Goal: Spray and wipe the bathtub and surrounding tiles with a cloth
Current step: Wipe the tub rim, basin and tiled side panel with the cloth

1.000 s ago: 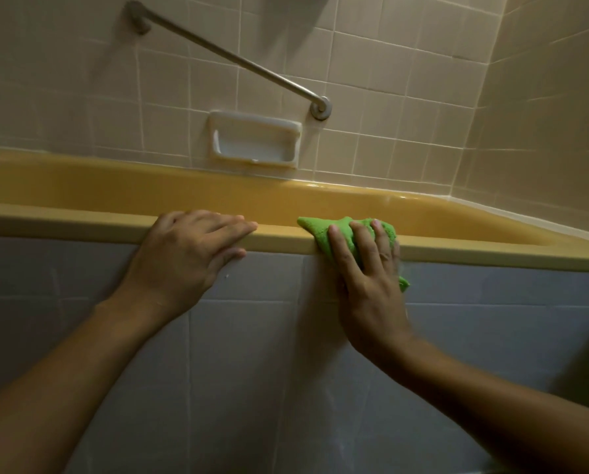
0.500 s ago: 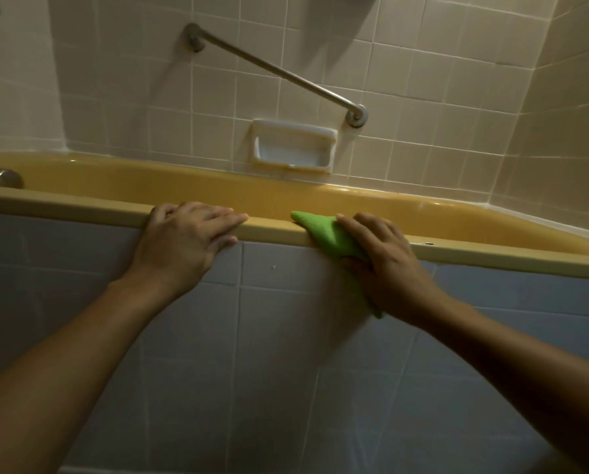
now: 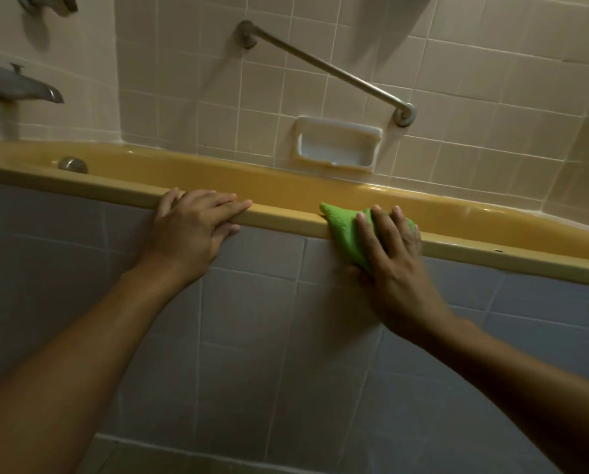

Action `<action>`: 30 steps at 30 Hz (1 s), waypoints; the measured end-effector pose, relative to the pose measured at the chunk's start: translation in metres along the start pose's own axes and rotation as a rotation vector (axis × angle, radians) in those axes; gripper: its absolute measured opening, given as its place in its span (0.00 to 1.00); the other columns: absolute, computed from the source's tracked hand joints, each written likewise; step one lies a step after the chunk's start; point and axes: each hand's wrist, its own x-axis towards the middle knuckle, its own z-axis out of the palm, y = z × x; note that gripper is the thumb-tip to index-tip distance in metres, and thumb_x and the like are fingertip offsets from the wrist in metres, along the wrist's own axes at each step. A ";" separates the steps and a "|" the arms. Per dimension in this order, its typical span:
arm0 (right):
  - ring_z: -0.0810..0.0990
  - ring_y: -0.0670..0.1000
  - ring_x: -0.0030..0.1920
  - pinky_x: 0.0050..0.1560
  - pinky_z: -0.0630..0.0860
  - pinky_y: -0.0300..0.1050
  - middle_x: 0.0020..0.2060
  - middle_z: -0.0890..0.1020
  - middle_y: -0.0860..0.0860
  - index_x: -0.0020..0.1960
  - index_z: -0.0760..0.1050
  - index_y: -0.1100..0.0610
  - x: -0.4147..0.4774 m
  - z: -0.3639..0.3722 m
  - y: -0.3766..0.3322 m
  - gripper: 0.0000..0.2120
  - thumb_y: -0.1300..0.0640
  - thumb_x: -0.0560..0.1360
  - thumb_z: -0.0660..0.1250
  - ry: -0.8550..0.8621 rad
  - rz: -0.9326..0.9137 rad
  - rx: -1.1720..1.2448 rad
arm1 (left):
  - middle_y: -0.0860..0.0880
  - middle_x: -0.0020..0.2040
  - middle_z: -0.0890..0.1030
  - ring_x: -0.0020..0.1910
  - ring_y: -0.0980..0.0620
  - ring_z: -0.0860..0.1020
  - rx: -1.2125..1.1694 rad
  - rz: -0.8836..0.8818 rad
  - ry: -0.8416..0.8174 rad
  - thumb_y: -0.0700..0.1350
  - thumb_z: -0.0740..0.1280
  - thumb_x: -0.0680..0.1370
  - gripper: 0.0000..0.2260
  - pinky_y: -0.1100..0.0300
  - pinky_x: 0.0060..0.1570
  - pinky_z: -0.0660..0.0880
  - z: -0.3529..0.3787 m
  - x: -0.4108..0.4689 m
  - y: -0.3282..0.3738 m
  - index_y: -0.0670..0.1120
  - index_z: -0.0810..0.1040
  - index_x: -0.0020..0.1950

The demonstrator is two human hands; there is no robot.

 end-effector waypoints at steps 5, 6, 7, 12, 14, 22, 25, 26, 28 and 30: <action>0.23 0.57 0.76 0.78 0.32 0.62 0.79 0.29 0.54 0.81 0.29 0.51 0.023 -0.007 -0.033 0.44 0.39 0.80 0.56 -0.251 -0.093 -0.046 | 0.53 0.69 0.79 0.70 0.46 0.74 -0.037 -0.010 -0.033 0.45 0.72 0.79 0.21 0.34 0.72 0.59 -0.008 -0.003 -0.015 0.59 0.77 0.71; 0.23 0.55 0.76 0.78 0.33 0.61 0.78 0.28 0.53 0.80 0.27 0.50 0.024 -0.014 -0.027 0.47 0.42 0.79 0.61 -0.307 -0.131 -0.065 | 0.53 0.69 0.79 0.70 0.46 0.74 -0.045 -0.015 -0.035 0.44 0.72 0.79 0.21 0.35 0.73 0.59 -0.010 -0.003 -0.018 0.58 0.77 0.71; 0.24 0.54 0.77 0.79 0.35 0.59 0.79 0.28 0.51 0.80 0.27 0.50 0.026 -0.022 -0.019 0.51 0.44 0.78 0.66 -0.359 -0.166 -0.079 | 0.52 0.69 0.79 0.71 0.45 0.73 -0.049 -0.017 -0.038 0.43 0.71 0.79 0.22 0.35 0.73 0.58 -0.011 -0.004 -0.021 0.58 0.77 0.71; 0.45 0.56 0.82 0.79 0.52 0.51 0.82 0.45 0.51 0.83 0.37 0.47 0.028 -0.035 0.006 0.55 0.48 0.73 0.76 -0.317 -0.263 -0.124 | 0.51 0.70 0.78 0.71 0.44 0.73 -0.048 -0.002 -0.044 0.40 0.73 0.77 0.26 0.34 0.74 0.57 -0.012 -0.008 -0.026 0.57 0.75 0.73; 0.52 0.59 0.81 0.76 0.57 0.53 0.82 0.51 0.55 0.83 0.41 0.49 0.026 -0.029 0.003 0.55 0.46 0.71 0.77 -0.256 -0.260 -0.154 | 0.51 0.70 0.78 0.71 0.44 0.72 -0.032 0.007 -0.040 0.40 0.74 0.76 0.28 0.33 0.74 0.58 -0.010 -0.010 -0.027 0.57 0.74 0.74; 0.63 0.62 0.76 0.75 0.66 0.60 0.78 0.63 0.58 0.83 0.53 0.54 0.030 -0.012 -0.014 0.49 0.41 0.72 0.75 -0.086 -0.227 -0.123 | 0.52 0.71 0.77 0.72 0.45 0.71 -0.041 -0.010 -0.048 0.40 0.74 0.76 0.29 0.34 0.75 0.55 -0.010 -0.011 -0.027 0.57 0.74 0.74; 0.67 0.63 0.74 0.73 0.68 0.59 0.76 0.66 0.60 0.82 0.56 0.56 0.036 -0.008 -0.021 0.46 0.40 0.73 0.73 -0.051 -0.250 -0.117 | 0.53 0.71 0.77 0.73 0.46 0.70 -0.043 -0.020 -0.055 0.41 0.73 0.77 0.28 0.37 0.76 0.54 -0.012 -0.011 -0.030 0.58 0.73 0.75; 0.67 0.63 0.73 0.72 0.69 0.59 0.76 0.67 0.60 0.82 0.57 0.56 0.039 -0.007 -0.024 0.45 0.40 0.73 0.72 -0.044 -0.258 -0.114 | 0.53 0.72 0.76 0.73 0.46 0.70 -0.043 -0.028 -0.054 0.41 0.73 0.77 0.28 0.37 0.76 0.54 -0.014 -0.011 -0.031 0.59 0.73 0.75; 0.69 0.62 0.72 0.71 0.71 0.57 0.75 0.68 0.59 0.81 0.57 0.56 0.047 -0.005 -0.034 0.45 0.39 0.74 0.72 -0.035 -0.277 -0.108 | 0.53 0.72 0.76 0.74 0.46 0.70 -0.015 -0.044 -0.039 0.42 0.74 0.76 0.29 0.37 0.76 0.55 -0.016 -0.014 -0.033 0.59 0.73 0.75; 0.70 0.61 0.71 0.69 0.72 0.56 0.74 0.69 0.58 0.81 0.58 0.56 0.058 -0.002 -0.046 0.44 0.39 0.74 0.72 -0.036 -0.283 -0.095 | 0.51 0.71 0.76 0.73 0.45 0.70 0.035 -0.054 -0.011 0.44 0.76 0.75 0.29 0.35 0.75 0.58 -0.017 -0.016 -0.038 0.59 0.73 0.74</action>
